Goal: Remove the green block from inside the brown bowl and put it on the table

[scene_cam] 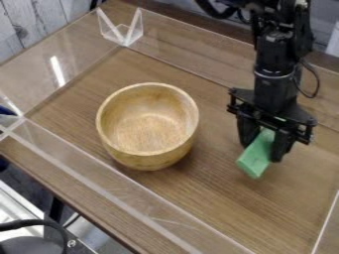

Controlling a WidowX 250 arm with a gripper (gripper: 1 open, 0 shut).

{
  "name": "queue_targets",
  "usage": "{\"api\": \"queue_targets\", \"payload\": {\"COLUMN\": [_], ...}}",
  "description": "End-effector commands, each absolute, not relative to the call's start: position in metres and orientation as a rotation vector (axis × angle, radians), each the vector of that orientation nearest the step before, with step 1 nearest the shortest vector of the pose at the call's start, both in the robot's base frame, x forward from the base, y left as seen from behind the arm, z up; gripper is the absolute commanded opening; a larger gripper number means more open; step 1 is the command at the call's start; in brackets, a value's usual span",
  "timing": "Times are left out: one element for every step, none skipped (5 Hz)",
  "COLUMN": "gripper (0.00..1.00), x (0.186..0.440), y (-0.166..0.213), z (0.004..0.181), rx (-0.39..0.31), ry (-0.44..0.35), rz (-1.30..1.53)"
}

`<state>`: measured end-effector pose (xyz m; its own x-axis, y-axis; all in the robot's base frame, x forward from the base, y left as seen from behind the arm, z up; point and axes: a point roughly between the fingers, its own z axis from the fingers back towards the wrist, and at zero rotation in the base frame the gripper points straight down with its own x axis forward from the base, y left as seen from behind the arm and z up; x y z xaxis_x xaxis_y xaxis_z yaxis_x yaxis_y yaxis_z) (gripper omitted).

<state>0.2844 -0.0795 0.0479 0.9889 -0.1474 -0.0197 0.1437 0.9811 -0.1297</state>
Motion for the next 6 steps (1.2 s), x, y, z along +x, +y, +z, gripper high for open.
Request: {"api": "queue_targets", "payload": {"gripper": [0.00,0.00,0.00,0.00,0.00,0.00], "x": [0.297,0.298,0.299,0.301,0.302,0.303], "y": [-0.076,-0.073,-0.070,-0.068,-0.067,-0.066], "z": [0.070,0.072,0.073,0.074,0.073,0.072], "rx": [-0.147,-0.154,-0.160,-0.165,-0.169,-0.173], "ry": [-0.054,-0.061,-0.067,-0.074,-0.079,-0.082], "rz": [-0.150,-0.150,-0.149,-0.149,-0.150,-0.152]}}
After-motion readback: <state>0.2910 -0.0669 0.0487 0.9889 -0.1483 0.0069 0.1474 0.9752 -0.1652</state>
